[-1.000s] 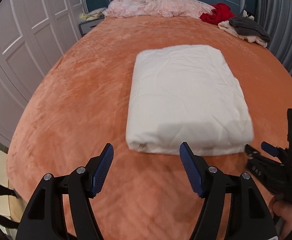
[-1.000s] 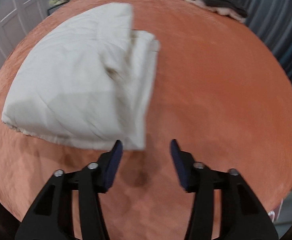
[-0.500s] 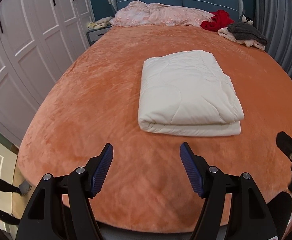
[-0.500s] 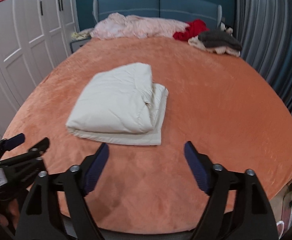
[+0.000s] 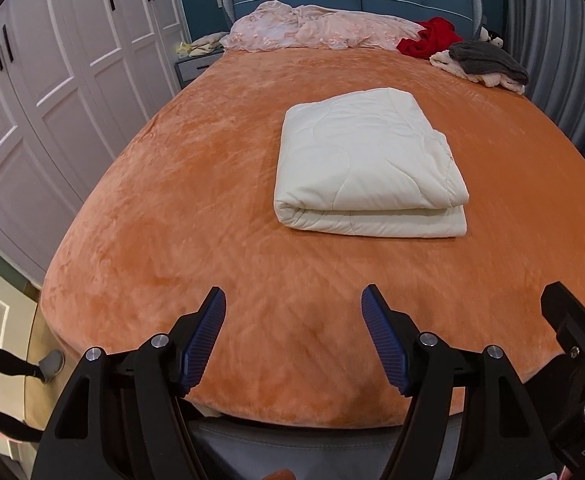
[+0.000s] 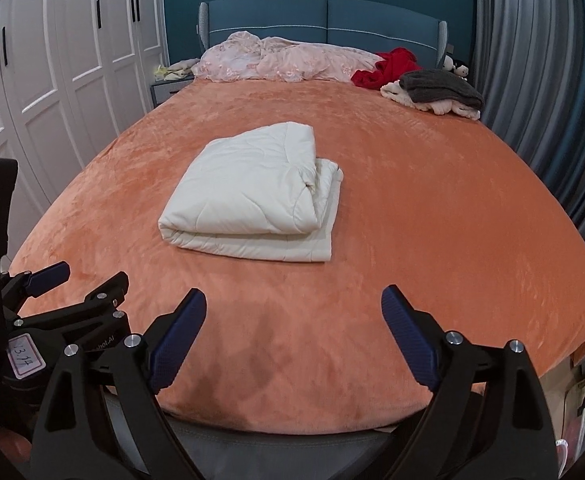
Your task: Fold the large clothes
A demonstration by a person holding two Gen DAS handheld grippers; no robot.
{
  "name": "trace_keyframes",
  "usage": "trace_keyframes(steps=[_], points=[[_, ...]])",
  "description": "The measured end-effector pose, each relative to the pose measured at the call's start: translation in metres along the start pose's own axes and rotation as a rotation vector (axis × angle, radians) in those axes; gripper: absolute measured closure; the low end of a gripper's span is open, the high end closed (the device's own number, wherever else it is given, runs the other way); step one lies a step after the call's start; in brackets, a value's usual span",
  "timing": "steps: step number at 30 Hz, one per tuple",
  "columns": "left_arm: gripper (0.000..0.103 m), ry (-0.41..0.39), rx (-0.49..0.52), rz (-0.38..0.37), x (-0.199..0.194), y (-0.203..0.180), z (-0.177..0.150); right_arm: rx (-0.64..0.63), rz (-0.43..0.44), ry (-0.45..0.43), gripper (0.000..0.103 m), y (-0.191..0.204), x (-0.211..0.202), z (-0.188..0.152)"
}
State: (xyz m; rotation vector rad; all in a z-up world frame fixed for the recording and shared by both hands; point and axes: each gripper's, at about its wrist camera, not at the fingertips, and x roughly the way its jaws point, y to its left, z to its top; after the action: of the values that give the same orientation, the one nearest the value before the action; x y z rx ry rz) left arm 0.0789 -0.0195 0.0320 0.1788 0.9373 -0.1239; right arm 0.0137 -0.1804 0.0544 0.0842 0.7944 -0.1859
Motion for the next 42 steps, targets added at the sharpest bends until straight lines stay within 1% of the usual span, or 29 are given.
trace_keyframes(steps=[5,12,26,42], points=[[0.034,0.000,-0.022,0.002,-0.003,0.000,-0.004,0.001,0.003,0.009,0.016,0.003,0.001,-0.008],[0.034,-0.005,-0.026,0.001,-0.006,-0.002,-0.008,0.001,-0.001,0.007,0.016,0.005,0.001,-0.012],[0.034,-0.011,-0.037,0.015,-0.006,0.001,-0.008,0.002,0.000,0.006,0.016,0.006,0.000,-0.013],[0.034,-0.016,-0.027,0.027,-0.006,0.004,-0.006,-0.001,0.001,0.008,0.016,0.008,0.003,-0.013]])
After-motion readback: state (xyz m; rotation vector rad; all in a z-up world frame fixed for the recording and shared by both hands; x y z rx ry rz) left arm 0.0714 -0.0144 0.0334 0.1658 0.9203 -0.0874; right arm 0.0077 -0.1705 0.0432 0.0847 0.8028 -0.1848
